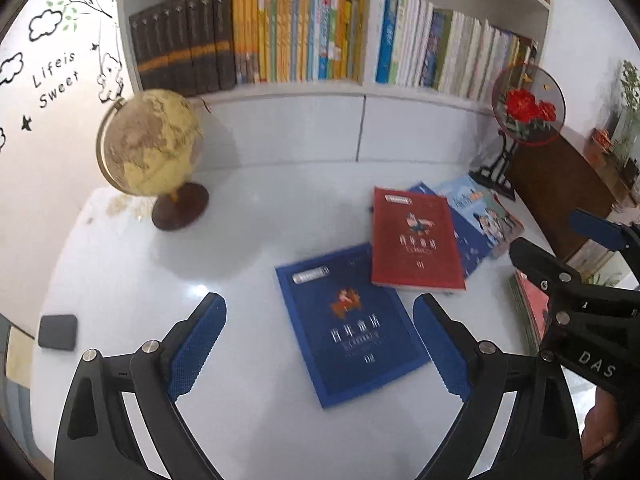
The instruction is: Organize books
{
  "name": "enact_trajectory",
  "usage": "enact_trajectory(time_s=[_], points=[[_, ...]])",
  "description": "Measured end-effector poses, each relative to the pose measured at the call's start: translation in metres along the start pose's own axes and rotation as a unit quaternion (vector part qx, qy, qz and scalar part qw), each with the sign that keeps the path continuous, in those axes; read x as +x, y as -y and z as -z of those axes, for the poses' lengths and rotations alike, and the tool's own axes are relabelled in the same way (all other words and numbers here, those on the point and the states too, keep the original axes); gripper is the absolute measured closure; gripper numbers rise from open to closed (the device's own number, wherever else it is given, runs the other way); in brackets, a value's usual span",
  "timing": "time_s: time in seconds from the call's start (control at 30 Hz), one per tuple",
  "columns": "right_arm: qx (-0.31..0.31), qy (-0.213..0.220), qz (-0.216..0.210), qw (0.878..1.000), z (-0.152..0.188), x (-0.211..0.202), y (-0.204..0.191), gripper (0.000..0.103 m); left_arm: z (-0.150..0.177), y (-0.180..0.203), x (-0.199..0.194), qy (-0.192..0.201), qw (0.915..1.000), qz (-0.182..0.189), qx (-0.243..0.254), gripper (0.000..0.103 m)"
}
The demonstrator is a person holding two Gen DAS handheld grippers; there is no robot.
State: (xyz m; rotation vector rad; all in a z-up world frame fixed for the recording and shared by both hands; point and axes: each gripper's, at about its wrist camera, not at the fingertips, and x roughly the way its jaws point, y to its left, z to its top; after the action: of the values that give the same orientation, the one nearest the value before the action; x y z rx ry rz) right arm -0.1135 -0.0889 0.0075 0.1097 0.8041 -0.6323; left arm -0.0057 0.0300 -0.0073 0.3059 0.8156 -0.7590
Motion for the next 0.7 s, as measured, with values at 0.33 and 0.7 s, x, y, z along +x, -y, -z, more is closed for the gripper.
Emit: enact_trajectory(time_s=[0.33,0.7], points=[[0.041,-0.029,0.023,0.998,0.000,0.046,0.013,0.018,-0.010,0.002,0.039,-0.007,0.9996,0.019,0.018,0.007],[0.083,-0.076,0.076,0.991,0.009,0.100,0.063,0.018,-0.030,0.034,0.095,-0.018,0.9953,0.033,0.089,0.007]])
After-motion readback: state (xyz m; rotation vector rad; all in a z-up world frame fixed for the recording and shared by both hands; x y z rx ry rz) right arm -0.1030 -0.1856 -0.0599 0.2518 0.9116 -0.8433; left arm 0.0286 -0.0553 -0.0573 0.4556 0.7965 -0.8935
